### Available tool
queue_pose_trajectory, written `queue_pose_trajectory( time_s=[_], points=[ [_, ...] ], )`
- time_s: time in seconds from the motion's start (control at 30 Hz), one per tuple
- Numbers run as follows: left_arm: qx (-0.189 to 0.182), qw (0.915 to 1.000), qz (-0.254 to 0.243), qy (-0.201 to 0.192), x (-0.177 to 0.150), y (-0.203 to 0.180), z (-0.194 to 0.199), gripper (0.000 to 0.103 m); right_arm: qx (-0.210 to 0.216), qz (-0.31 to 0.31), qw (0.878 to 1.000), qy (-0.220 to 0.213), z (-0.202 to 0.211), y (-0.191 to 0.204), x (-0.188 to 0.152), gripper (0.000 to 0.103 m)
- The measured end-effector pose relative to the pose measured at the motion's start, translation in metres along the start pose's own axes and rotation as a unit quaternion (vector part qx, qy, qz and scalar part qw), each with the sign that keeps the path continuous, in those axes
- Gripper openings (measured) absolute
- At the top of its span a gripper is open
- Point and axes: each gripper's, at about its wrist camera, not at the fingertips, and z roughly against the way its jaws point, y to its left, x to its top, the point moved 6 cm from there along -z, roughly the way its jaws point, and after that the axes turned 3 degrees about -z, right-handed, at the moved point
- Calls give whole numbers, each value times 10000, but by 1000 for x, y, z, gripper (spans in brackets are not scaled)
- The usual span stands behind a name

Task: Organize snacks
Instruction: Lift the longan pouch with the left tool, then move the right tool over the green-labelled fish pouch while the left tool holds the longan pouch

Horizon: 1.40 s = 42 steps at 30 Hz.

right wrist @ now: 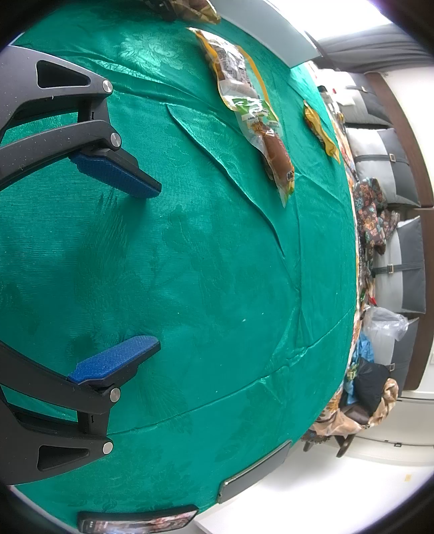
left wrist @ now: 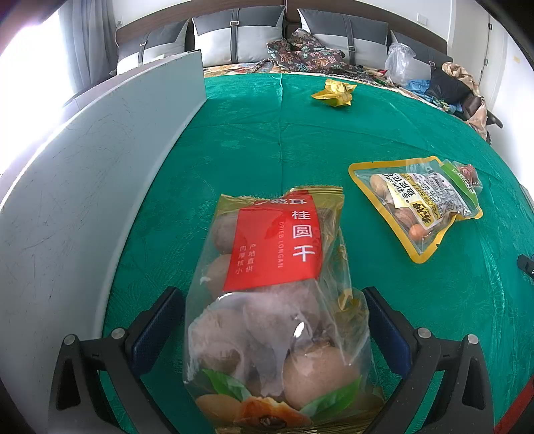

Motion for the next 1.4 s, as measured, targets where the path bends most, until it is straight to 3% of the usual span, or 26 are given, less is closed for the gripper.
queue_pose_trajectory(
  time_s=[0.27,0.37,0.53,0.6,0.67,0.7,0.87,0.97,1.17,1.33,1.4],
  points=[
    [1,10000,1,0,0,0,0,103,6,-5,10000,3,0,0,0,87],
    [0,10000,1,0,0,0,0,103,36,21,10000,41,-2,0,0,92],
    [0,10000,1,0,0,0,0,103,100,121,9997,211,-8,0,5,95],
    [1,10000,2,-1,0,0,0,103,89,78,9986,519,-12,0,10,95],
    [1,10000,3,-1,0,0,0,103,43,-198,9951,969,-18,0,19,95],
    [2,10000,2,-1,0,0,0,103,222,-490,9925,1093,-19,2,26,94],
    [8,10000,5,-1,0,0,0,103,1188,-1883,9682,1141,-25,27,71,93],
    [8,10000,5,0,0,0,0,103,1473,-2372,9516,1286,-43,49,93,91],
    [7,10000,6,-1,0,0,1,103,754,-2509,9542,1443,-81,77,113,91],
    [7,10000,8,-1,-1,0,3,103,-172,-1491,9758,1588,-97,104,115,91],
    [9,10000,8,-1,-2,0,3,103,-413,-1106,9821,1465,-97,107,112,76]
  ],
)
